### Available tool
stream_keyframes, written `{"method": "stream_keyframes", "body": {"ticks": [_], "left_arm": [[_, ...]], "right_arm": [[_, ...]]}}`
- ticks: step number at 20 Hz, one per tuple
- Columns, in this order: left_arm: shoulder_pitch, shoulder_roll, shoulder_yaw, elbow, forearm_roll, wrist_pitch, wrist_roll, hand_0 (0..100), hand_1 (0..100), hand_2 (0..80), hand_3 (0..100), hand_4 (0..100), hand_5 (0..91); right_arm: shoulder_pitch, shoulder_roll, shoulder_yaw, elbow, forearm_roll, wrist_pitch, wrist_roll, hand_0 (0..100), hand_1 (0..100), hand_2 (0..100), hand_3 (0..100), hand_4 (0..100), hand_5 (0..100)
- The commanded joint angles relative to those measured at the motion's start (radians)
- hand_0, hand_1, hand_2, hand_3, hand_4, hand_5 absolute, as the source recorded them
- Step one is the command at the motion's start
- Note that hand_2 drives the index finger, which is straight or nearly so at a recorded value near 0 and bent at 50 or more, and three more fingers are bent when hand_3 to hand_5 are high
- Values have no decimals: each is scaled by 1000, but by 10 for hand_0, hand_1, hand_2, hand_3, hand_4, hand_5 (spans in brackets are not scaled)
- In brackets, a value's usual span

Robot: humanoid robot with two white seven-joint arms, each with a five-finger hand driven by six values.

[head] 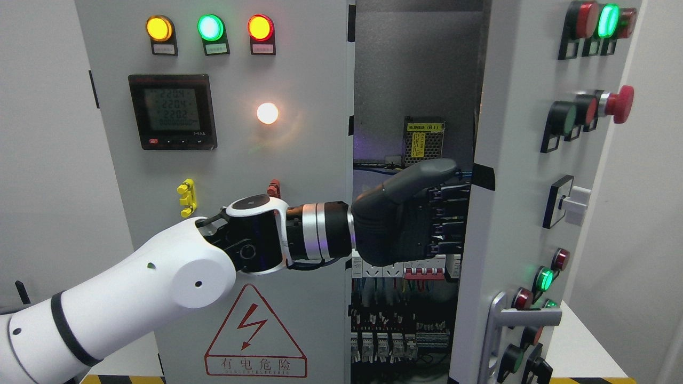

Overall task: Open door with both hands
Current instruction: 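Push the push-button door away from the cabinet with the left hand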

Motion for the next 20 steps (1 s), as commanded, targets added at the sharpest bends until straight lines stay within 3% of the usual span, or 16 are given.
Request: {"method": "stream_keyframes", "body": {"ticks": [1, 8, 13, 20], "left_arm": [[-4, -149, 44, 14, -3, 0, 41, 120, 389, 0, 0, 0, 0], [-3, -231, 38, 11, -5, 0, 133, 120, 389, 0, 0, 0, 0], [-6, -270, 41, -17, -3, 0, 230, 120, 389, 0, 0, 0, 0], [-12, -277, 42, -101, -1, 3, 276, 120, 389, 0, 0, 0, 0]], "right_arm": [[0, 0, 31, 0, 0, 1, 0, 120, 389, 0, 0, 0, 0], [0, 0, 31, 0, 0, -1, 0, 120, 389, 0, 0, 0, 0], [0, 0, 31, 0, 0, -1, 0, 120, 389, 0, 0, 0, 0], [0, 0, 31, 0, 0, -1, 0, 120, 389, 0, 0, 0, 0]]}}
